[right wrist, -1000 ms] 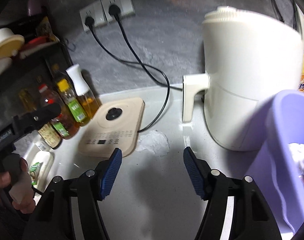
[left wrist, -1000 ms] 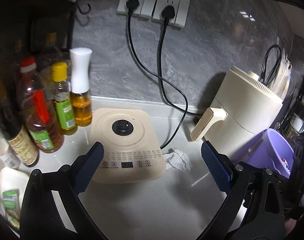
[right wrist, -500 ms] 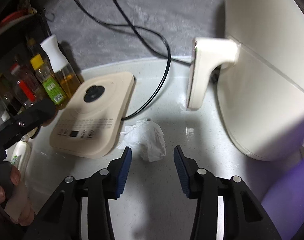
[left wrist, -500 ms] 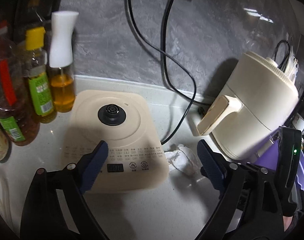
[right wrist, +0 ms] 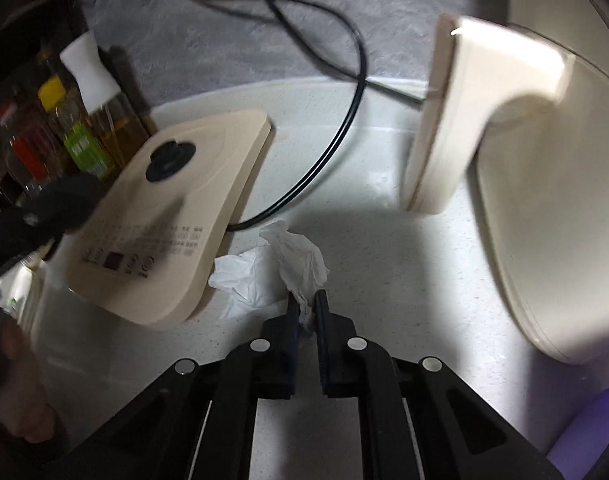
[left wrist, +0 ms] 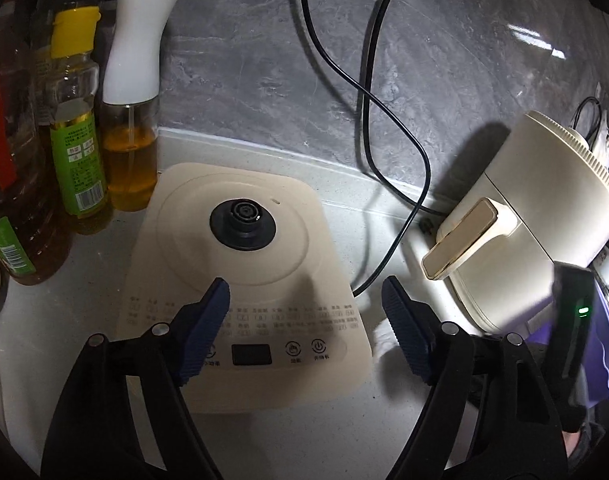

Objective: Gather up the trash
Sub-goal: 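Grasp the white tissue with the right tool, then carry the tissue over the purple bucket and open the right tool to drop it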

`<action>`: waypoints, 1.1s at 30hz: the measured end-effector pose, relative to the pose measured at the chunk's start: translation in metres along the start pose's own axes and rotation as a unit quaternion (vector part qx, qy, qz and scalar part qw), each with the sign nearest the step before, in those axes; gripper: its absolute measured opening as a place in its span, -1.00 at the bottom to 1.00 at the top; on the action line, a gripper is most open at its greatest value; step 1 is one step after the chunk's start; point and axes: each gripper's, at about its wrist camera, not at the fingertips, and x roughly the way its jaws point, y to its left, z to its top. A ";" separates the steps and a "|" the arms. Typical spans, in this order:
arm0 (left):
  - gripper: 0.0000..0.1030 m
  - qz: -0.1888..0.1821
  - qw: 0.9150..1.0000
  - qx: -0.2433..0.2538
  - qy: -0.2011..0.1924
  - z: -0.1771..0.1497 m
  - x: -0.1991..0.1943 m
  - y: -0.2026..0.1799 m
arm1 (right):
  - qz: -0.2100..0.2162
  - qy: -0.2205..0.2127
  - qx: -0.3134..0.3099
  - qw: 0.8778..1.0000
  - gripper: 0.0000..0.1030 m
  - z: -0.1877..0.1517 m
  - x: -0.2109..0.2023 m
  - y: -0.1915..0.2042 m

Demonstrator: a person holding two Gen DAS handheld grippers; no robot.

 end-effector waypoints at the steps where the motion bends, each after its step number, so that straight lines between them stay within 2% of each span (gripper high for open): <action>1: 0.48 -0.003 1.000 0.001 0.001 0.000 0.002 -0.001 | 0.003 -0.004 0.006 1.000 -0.84 0.001 -0.004 -0.003; 6: 0.44 -0.023 1.000 0.004 0.007 -0.001 0.008 -0.011 | 0.007 -0.023 0.022 0.999 -0.84 0.006 -0.028 -0.011; 10: 0.43 -0.058 0.998 0.018 0.003 -0.001 0.003 -0.029 | 0.005 -0.032 0.025 0.999 -0.84 0.006 -0.037 -0.013; 14: 0.21 -0.089 0.996 0.029 0.010 -0.002 0.000 -0.043 | 0.015 -0.039 0.027 0.999 -0.84 0.002 -0.048 -0.011; 17: -0.05 -0.105 0.994 0.033 0.014 -0.003 -0.003 -0.049 | 0.026 -0.050 0.021 0.998 -0.84 -0.002 -0.059 -0.003; 20: -0.50 -0.124 0.991 0.034 0.020 -0.004 -0.009 -0.055 | 0.033 -0.061 0.018 0.997 -0.84 -0.006 -0.072 0.002; 22: -0.95 -0.131 0.990 0.043 0.013 -0.004 -0.018 -0.060 | 0.035 -0.067 0.017 0.997 -0.84 -0.008 -0.080 0.005; 28: -0.98 -0.125 0.989 0.073 -0.020 -0.006 -0.052 -0.075 | 0.033 -0.093 0.001 0.995 -0.84 -0.015 -0.111 0.017; 33: -0.98 -0.112 0.989 0.083 -0.044 -0.006 -0.081 -0.074 | 0.037 -0.108 -0.019 0.993 -0.84 -0.020 -0.133 0.032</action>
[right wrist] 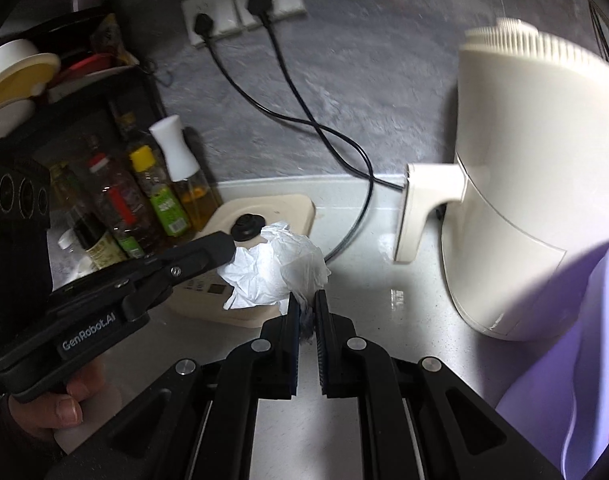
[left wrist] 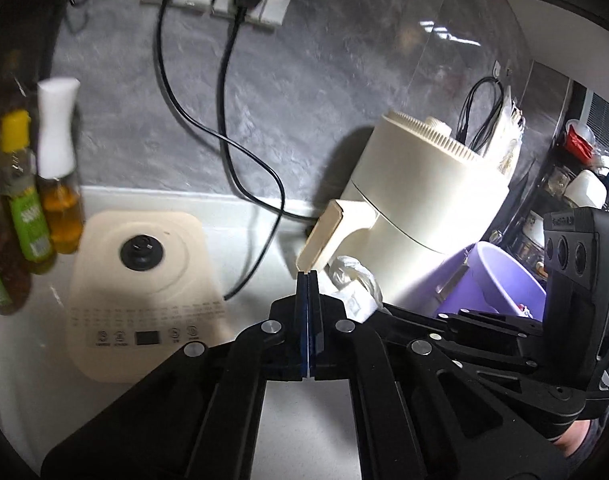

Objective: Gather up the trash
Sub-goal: 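Carry the tissue over the purple bucket and open the right tool to drop it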

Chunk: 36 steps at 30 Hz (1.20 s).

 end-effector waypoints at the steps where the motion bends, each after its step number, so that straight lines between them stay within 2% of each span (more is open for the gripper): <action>1: -0.98 0.004 1.000 -0.001 -0.003 -0.001 -0.006 0.002 | 0.002 -0.002 -0.004 1.000 -0.84 -0.001 -0.002 0.005; 7: -0.98 0.036 0.999 -0.021 0.005 -0.012 -0.025 0.016 | 0.016 -0.001 -0.024 1.000 -0.84 -0.018 -0.009 0.029; 11: -0.98 0.043 0.999 -0.021 0.009 -0.018 -0.030 0.006 | 0.026 -0.006 -0.035 0.999 -0.84 -0.027 -0.020 0.033; 19: -0.98 0.025 1.000 0.003 -0.002 -0.015 -0.030 -0.048 | 0.023 -0.028 -0.020 0.999 -0.84 -0.026 -0.059 0.000; 24: -0.97 -0.007 1.000 0.016 -0.013 -0.003 -0.026 -0.089 | 0.007 -0.047 -0.008 0.999 -0.84 -0.021 -0.086 -0.028; 26: -0.82 -0.041 0.999 0.021 -0.016 0.003 -0.025 -0.107 | -0.003 -0.055 -0.005 0.998 -0.84 -0.017 -0.099 -0.040; 28: -0.24 -0.060 0.997 0.032 -0.024 0.008 -0.024 -0.129 | -0.017 -0.064 -0.002 0.998 -0.84 -0.013 -0.112 -0.055; 29: -0.18 -0.064 0.997 0.033 -0.027 0.009 -0.023 -0.136 | -0.022 -0.068 0.000 0.997 -0.83 -0.011 -0.119 -0.062; 32: -0.23 -0.073 0.997 0.036 -0.019 0.012 -0.011 -0.158 | -0.032 -0.086 0.011 0.996 -0.83 -0.007 -0.141 -0.083; 34: -0.74 -0.092 0.995 0.038 -0.009 0.013 -0.003 -0.171 | -0.038 -0.098 0.016 0.994 -0.83 -0.006 -0.156 -0.097; 36: -0.96 -0.105 0.993 0.050 -0.005 0.012 0.001 -0.186 | -0.041 -0.104 0.017 0.994 -0.83 -0.006 -0.166 -0.105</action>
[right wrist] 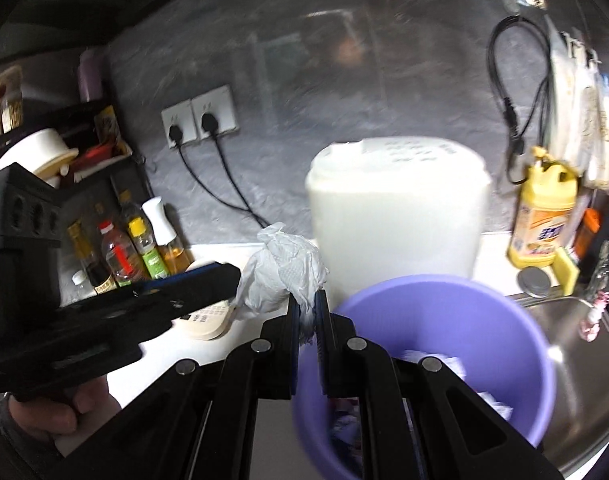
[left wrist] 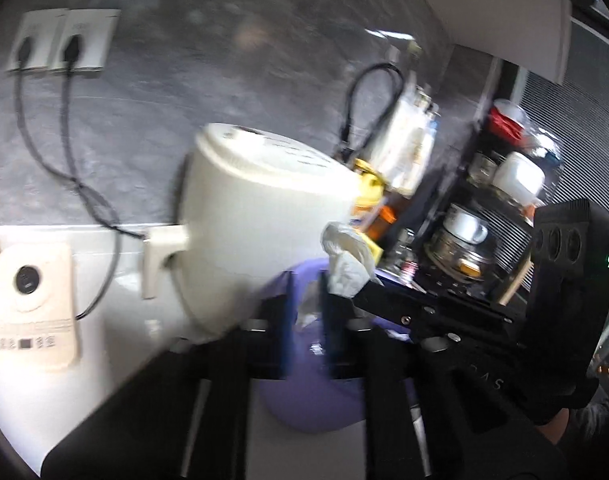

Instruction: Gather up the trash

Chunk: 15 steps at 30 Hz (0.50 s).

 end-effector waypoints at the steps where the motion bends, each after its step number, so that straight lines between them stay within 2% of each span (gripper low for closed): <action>1: -0.97 -0.004 1.000 0.011 0.000 0.000 0.004 -0.010 | -0.003 -0.003 0.000 1.000 -0.83 0.001 -0.005 -0.006; 9: -0.98 -0.026 0.999 0.044 -0.004 0.008 0.034 -0.055 | -0.036 -0.019 0.015 0.999 -0.83 0.003 -0.034 -0.053; 12: -0.98 -0.022 0.999 0.046 0.002 0.009 0.047 -0.065 | -0.040 -0.013 0.016 0.999 -0.72 0.002 -0.040 -0.068; 14: -0.98 -0.013 0.999 0.037 0.014 0.008 0.058 -0.064 | -0.042 -0.003 0.020 0.999 0.00 0.001 -0.042 -0.080; 15: -0.98 -0.009 0.999 0.030 0.021 0.007 0.063 -0.063 | -0.047 -0.006 0.023 0.999 0.04 -0.001 -0.044 -0.086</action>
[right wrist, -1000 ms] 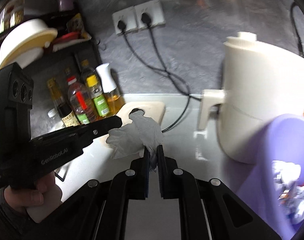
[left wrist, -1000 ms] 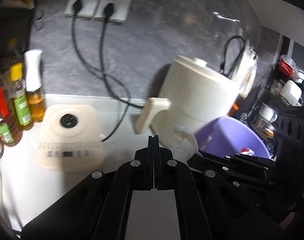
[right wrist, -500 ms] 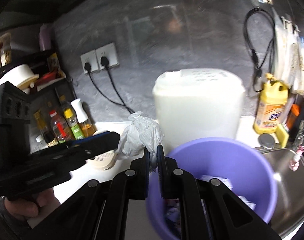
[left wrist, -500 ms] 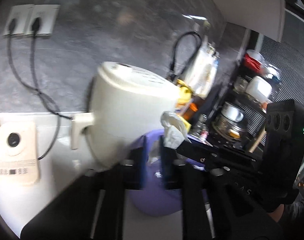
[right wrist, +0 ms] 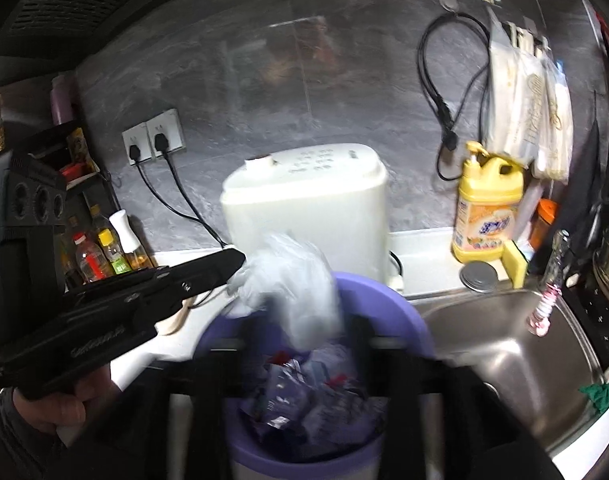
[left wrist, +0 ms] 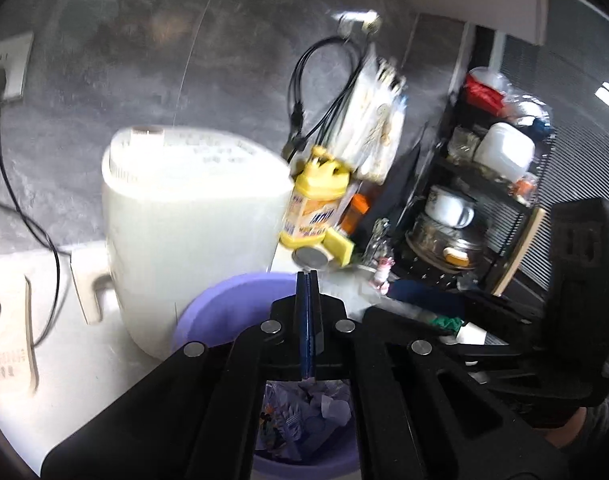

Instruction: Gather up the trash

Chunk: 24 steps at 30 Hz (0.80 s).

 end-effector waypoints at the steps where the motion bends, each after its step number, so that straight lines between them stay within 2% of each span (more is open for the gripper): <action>1: -0.97 0.001 1.000 -0.004 0.002 -0.001 0.002 0.001 | -0.006 -0.001 0.002 1.000 0.03 0.000 -0.001 -0.005; 5: -0.88 0.012 1.000 -0.008 0.008 -0.006 0.008 -0.001 | -0.023 0.010 0.023 0.999 -0.01 -0.007 -0.007 -0.031; 8: -0.52 0.020 1.000 -0.013 0.008 -0.010 0.007 0.000 | -0.031 0.015 0.033 0.999 -0.03 -0.011 -0.011 -0.047; 9: -0.33 0.023 1.000 -0.016 0.005 -0.011 0.005 0.000 | -0.032 0.015 0.036 0.999 -0.03 -0.012 -0.013 -0.051; 10: -0.25 0.025 1.000 -0.017 0.003 -0.011 0.002 0.000 | -0.033 0.015 0.039 0.999 -0.03 -0.012 -0.016 -0.055; 14: -0.20 0.048 0.999 -0.018 0.000 -0.009 -0.014 0.004 | -0.030 0.016 0.053 0.998 -0.03 -0.009 -0.019 -0.061; 16: 0.00 0.058 0.998 -0.021 -0.008 -0.007 -0.026 0.009 | -0.024 0.015 0.057 0.998 -0.03 -0.004 -0.019 -0.059; 24: 0.17 0.111 0.993 -0.017 -0.028 0.005 -0.080 0.025 | 0.020 0.015 0.057 0.998 -0.03 0.010 -0.012 -0.022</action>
